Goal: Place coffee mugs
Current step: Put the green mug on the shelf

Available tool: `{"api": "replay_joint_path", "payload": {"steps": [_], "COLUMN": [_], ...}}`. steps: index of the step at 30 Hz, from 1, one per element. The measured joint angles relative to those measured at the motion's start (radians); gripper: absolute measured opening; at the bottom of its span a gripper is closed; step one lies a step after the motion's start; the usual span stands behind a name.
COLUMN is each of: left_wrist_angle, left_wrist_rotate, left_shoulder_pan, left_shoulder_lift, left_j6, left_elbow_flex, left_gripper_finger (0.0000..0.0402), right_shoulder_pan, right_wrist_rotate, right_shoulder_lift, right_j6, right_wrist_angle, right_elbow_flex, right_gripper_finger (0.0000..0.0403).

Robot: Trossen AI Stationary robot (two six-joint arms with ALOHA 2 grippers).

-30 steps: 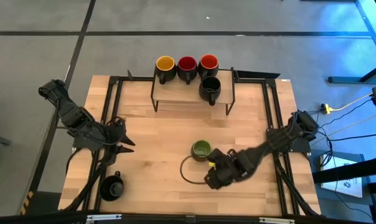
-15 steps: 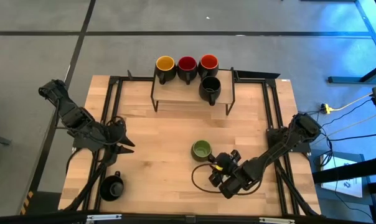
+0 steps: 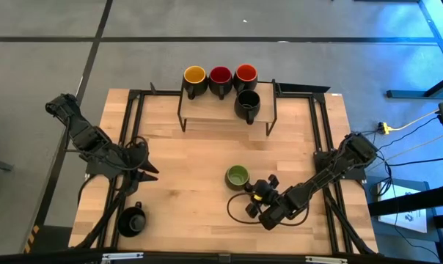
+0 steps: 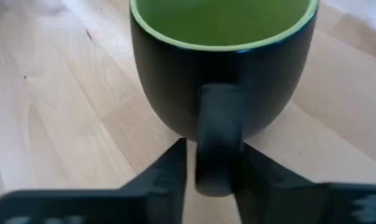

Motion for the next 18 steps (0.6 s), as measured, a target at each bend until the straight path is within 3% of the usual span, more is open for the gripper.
{"api": "replay_joint_path", "payload": {"steps": [3, 11, 18], "left_wrist_angle": [0.0, -0.001, -0.005], "left_wrist_rotate": [-0.009, -0.004, 0.097], "left_shoulder_pan": [0.0, 0.0, 0.0], "left_shoulder_lift": [0.0, -0.002, -0.05], "left_j6": [0.0, 0.0, -0.027], "left_elbow_flex": [0.0, 0.0, 0.02], "left_gripper_finger": [0.0119, 0.0119, 0.0119], "right_shoulder_pan": [0.001, -0.022, -0.052], "right_wrist_rotate": [0.004, -0.02, -0.015], "right_shoulder_lift": [0.0, 0.001, 0.001], "right_j6": [-0.032, -0.081, -0.102], "right_wrist_angle": [0.005, 0.014, -0.046], "right_elbow_flex": [0.0, 0.033, 0.171], "right_gripper_finger": [0.0044, 0.0044, 0.0044]}}
